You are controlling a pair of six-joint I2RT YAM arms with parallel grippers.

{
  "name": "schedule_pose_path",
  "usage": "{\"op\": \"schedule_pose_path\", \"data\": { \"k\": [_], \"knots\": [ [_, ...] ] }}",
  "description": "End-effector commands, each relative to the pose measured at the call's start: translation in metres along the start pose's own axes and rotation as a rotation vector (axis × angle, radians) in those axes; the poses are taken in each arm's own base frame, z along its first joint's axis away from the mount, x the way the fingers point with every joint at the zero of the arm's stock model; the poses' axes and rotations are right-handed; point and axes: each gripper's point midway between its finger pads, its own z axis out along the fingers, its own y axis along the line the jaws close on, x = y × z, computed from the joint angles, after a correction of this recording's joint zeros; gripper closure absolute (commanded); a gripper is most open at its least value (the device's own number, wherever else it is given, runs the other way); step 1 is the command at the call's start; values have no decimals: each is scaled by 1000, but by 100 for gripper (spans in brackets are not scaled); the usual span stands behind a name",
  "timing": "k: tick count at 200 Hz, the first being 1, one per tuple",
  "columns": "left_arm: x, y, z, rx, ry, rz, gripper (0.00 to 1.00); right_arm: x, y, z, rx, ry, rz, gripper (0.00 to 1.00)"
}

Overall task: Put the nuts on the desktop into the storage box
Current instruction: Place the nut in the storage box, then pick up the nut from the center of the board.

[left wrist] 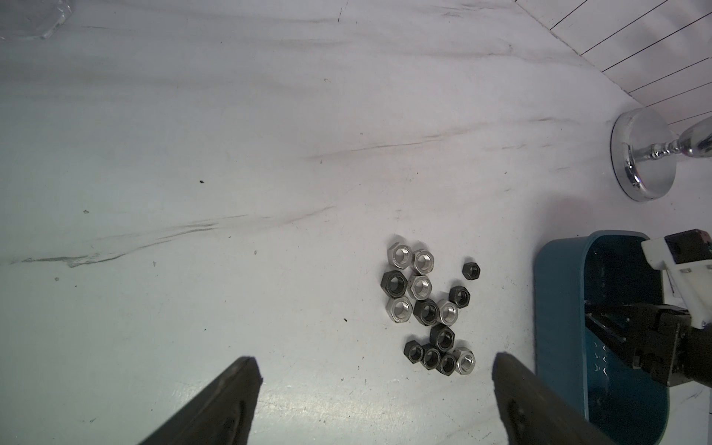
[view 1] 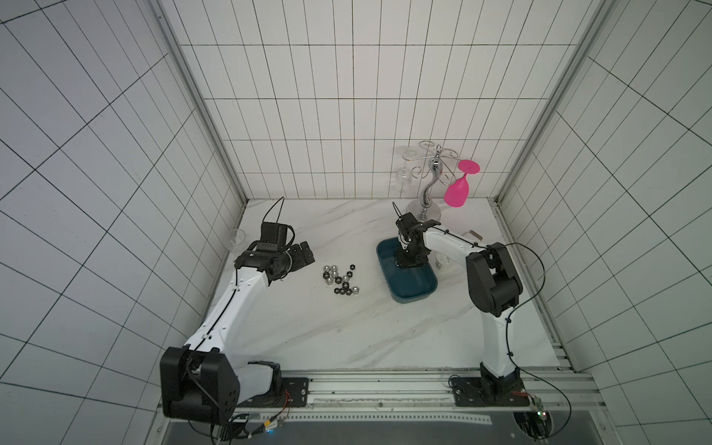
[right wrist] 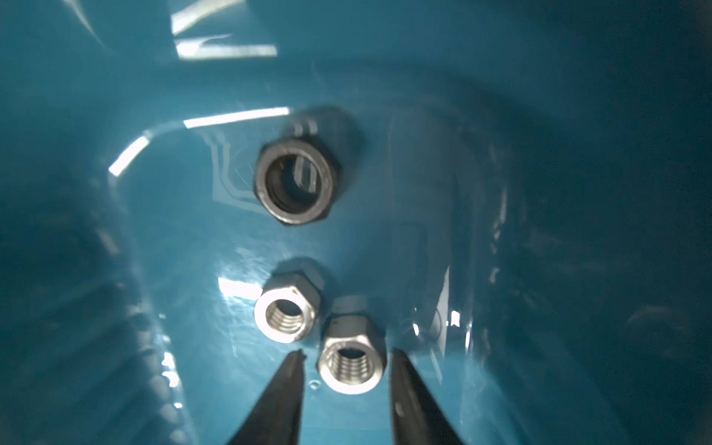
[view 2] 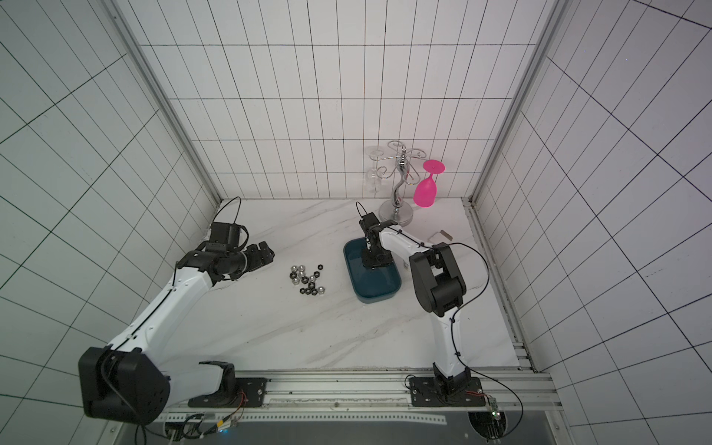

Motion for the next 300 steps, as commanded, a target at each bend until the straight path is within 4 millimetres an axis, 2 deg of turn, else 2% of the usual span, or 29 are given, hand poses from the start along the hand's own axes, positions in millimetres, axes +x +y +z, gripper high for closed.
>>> {"op": "schedule_pose_path", "data": {
  "k": [1, 24, 46, 61, 76, 94, 113, 137, 159, 225, 300],
  "knots": [
    [-13, -6, -9, 11, -42, 19, 2, -7, 7, -26, 6, -35, -29, 54],
    [-14, -7, -11, 14, -47, 20, 2, -14, 19, -66, -22, -123, -51, 54],
    [-15, -6, -11, 14, -48, 17, 2, -10, 52, -105, -108, -212, -126, 53],
    [-13, -6, -10, 14, -45, 15, 2, 0, 80, -119, -157, -242, -209, 52],
    [-12, -5, -10, 12, -42, 11, 2, 18, 109, -122, -203, -215, -298, 51],
    [-11, -4, -9, 13, -41, 8, 2, 39, 139, -115, -242, -179, -400, 50],
    [-9, -3, -8, 12, -39, 5, 2, 57, 157, -100, -251, -134, -479, 49],
    [-8, -2, -10, 9, -43, 6, 2, 74, 172, -79, -256, -84, -557, 46],
    [-7, -1, -9, 3, -40, 7, 2, 81, 179, -61, -243, -49, -589, 44],
    [-11, 4, -13, -24, -62, 10, 2, 78, 191, -9, -153, 9, -620, 44],
    [-12, 14, -17, -61, -71, 19, 2, 62, 197, 17, -90, 32, -651, 47]
  ]
}}
